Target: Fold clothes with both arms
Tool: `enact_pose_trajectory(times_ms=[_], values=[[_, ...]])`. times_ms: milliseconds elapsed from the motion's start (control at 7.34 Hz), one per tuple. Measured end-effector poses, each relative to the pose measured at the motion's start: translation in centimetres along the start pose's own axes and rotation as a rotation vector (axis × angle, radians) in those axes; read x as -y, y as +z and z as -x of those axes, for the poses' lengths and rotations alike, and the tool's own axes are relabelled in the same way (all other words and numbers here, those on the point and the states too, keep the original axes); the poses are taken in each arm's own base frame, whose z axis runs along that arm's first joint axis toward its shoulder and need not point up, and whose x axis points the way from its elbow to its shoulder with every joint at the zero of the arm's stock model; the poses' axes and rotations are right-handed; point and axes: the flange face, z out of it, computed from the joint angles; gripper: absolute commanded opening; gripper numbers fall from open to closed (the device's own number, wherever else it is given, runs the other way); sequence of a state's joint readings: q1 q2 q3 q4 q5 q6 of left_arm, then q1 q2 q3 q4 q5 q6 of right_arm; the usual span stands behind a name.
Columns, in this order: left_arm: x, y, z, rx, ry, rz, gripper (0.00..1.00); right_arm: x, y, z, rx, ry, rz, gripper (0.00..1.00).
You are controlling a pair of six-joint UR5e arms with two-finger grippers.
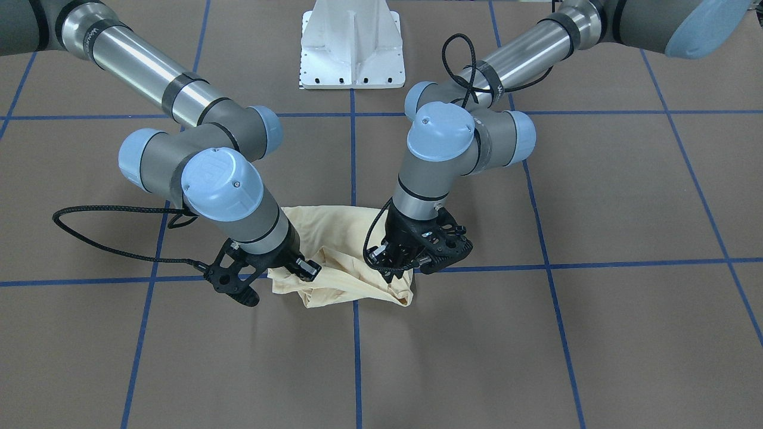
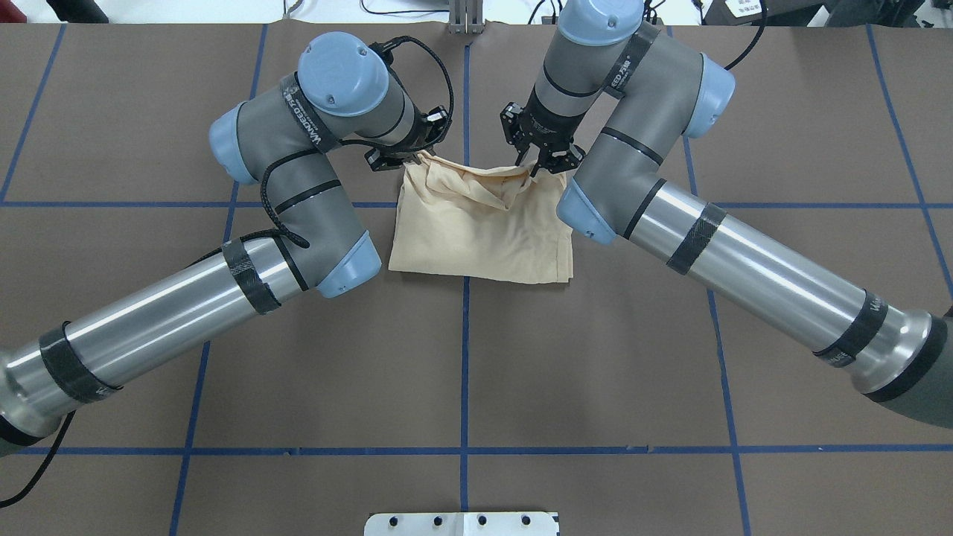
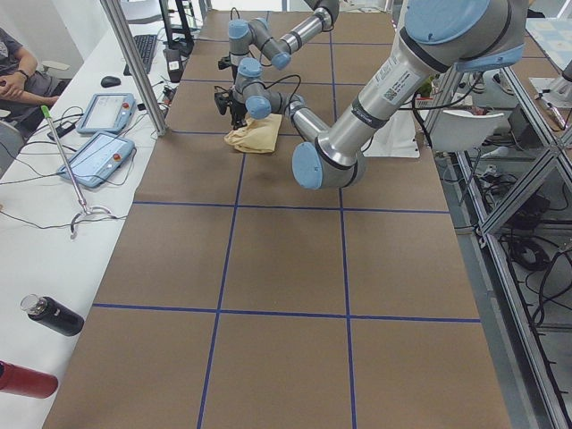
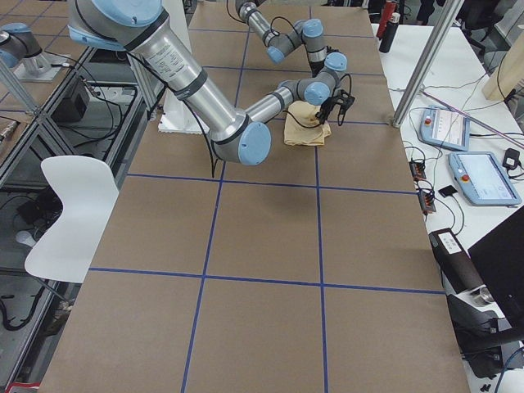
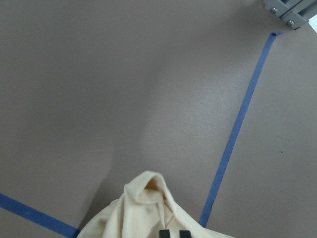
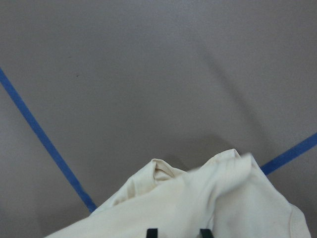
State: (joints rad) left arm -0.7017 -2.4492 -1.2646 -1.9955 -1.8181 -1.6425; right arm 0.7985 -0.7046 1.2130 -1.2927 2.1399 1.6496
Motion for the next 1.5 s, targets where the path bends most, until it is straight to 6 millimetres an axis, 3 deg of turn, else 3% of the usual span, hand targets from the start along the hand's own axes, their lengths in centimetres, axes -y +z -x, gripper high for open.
enact_pose_trajectory(times_ms=[272,409,545,817,1090,1226,1499], values=[[1.2,-1.4,1.2,-0.009,0.04,-0.012,0.99,1.0,-2.2,0.2,0.076,-0.029,0.013,1.0],[2.3,-2.7,3.1,-0.012,0.065,-0.025,0.99,0.2,-3.3,0.5,0.107,-0.051,0.024,1.0],[3.1,-4.7,5.5,-0.008,0.102,-0.038,0.99,-1.8,-3.6,0.9,0.128,-0.082,0.024,1.0],[4.0,-8.7,9.1,0.014,0.17,-0.058,0.99,-7.7,-1.0,1.8,0.129,-0.15,-0.005,1.0],[5.2,-9.8,12.1,0.036,0.2,-0.071,0.99,-12.5,2.3,2.1,0.084,-0.207,-0.045,1.0],[5.5,-9.9,12.7,0.042,0.203,-0.075,0.99,-13.7,3.5,2.3,0.057,-0.258,-0.07,1.0],[5.7,-10.0,13.2,0.043,0.204,-0.077,0.99,-13.2,5.9,2.1,-0.006,-0.353,-0.098,1.0]])
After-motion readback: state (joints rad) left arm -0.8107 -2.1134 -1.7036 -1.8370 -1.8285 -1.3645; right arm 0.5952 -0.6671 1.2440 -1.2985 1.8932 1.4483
